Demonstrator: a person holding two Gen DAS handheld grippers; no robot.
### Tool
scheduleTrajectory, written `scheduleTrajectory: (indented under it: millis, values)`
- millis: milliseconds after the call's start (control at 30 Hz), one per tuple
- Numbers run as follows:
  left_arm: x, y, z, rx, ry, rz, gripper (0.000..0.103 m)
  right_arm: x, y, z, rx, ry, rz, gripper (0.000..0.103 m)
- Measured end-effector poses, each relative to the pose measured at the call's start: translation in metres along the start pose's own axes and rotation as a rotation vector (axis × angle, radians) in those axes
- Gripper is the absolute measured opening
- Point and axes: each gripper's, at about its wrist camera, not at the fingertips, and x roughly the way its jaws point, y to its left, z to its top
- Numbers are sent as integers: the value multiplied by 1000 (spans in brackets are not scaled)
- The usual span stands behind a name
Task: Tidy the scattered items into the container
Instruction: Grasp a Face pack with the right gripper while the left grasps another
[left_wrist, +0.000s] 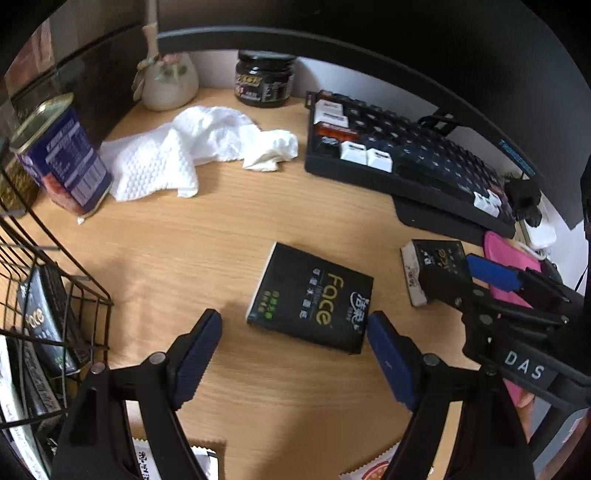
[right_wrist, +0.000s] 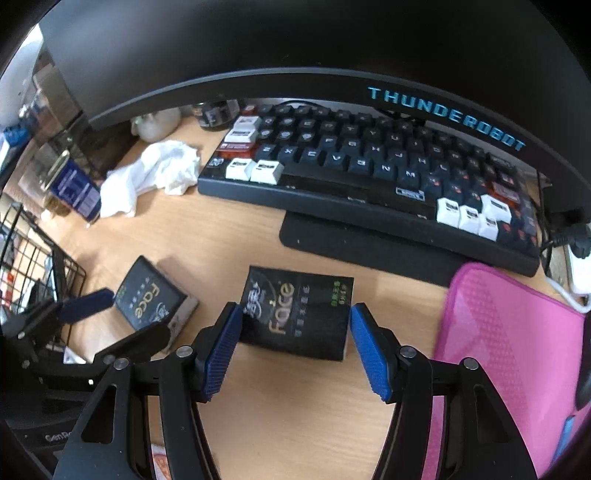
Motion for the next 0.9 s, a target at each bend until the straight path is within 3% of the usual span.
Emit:
scheduleTrajectory:
  millis: [233, 367, 633, 767, 833, 867, 900]
  values:
    - [1, 4, -1, 25, -6, 30, 82, 14, 9, 4, -19, 23, -19, 67]
    - [3, -1, -1, 67, -4, 50, 82, 13, 14, 2, -54, 33, -63, 62]
    - [12, -11, 3, 132, -16, 128, 83, -1, -8, -17, -45, 39, -43, 62]
    - [14, -12, 4, 133, -24, 128, 83, -7, -14, -25, -35, 27, -13, 62]
    - [15, -14, 4, 136, -22, 129, 80, -8, -15, -27, -30, 13, -9, 62]
    - [15, -17, 3, 140, -26, 127, 72, -9, -15, -29, -30, 8, -11, 62]
    - [14, -20, 2, 149, -23, 131, 71, -9, -15, -30, -36, 7, -15, 62]
